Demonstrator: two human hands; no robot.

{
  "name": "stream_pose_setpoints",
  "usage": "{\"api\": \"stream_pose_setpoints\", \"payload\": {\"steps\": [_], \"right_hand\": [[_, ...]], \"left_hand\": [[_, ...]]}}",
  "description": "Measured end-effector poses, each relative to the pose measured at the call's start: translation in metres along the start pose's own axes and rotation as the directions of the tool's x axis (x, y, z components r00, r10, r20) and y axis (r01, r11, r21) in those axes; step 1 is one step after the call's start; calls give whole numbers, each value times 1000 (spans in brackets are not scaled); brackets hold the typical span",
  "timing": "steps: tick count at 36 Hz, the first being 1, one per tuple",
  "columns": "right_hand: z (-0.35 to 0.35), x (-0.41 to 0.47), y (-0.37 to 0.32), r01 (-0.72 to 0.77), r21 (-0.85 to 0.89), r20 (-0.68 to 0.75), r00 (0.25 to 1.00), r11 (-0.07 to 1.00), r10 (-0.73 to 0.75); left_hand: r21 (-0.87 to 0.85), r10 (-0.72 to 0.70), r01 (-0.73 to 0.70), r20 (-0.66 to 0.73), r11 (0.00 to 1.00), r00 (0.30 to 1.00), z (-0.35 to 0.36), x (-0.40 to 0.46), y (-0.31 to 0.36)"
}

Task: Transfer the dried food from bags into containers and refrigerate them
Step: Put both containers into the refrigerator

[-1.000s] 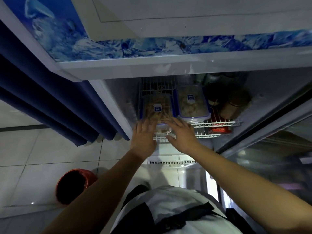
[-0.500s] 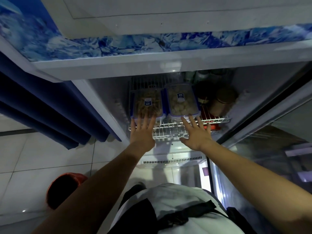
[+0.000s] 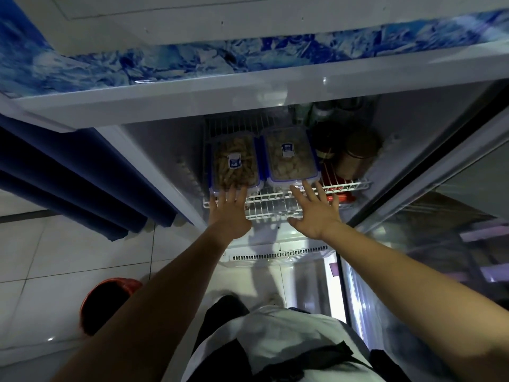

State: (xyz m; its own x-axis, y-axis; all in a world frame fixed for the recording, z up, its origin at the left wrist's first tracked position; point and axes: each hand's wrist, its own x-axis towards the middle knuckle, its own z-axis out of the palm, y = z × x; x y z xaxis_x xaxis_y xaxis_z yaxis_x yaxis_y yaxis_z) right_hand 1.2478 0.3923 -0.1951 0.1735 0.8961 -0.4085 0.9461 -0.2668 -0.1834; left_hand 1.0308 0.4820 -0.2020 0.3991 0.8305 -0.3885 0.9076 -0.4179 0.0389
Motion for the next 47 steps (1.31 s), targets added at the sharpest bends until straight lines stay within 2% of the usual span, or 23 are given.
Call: {"api": "stream_pose_setpoints", "payload": {"steps": [7,13,17,23,28,34,39,44,47], "right_hand": [[-1,-17,-2,-11,58,-42,999,998,13],[1,-51,-5,-50,107,-151,986,993,66],[6,-87,-12,-80,156,-209,971,984,112],[15,-159,-31,-133,128,-290,943,983,166],[6,-236,-53,-211,103,-355,905,972,234],[-5,-351,-73,-328,101,-468,818,939,336],[-26,-461,-73,-436,145,-547,713,888,439],[-54,-560,-48,-525,200,-673,540,827,505],[-60,-606,-19,-622,234,-655,467,747,594]], "left_hand": [[29,7,-7,12,1000,1000,-15,-13,8],[-39,155,-161,-128,986,980,-16,-55,21],[-15,234,-238,-134,971,963,-6,-85,16],[33,326,-325,-151,945,933,1,-131,5],[123,462,-447,-169,886,870,-12,-174,8],[230,660,-619,-241,751,711,-32,-218,30],[254,795,-764,-333,594,507,-49,-261,83],[293,870,-844,-361,449,337,-75,-322,163],[322,901,-875,-360,362,240,-86,-361,213]]}}
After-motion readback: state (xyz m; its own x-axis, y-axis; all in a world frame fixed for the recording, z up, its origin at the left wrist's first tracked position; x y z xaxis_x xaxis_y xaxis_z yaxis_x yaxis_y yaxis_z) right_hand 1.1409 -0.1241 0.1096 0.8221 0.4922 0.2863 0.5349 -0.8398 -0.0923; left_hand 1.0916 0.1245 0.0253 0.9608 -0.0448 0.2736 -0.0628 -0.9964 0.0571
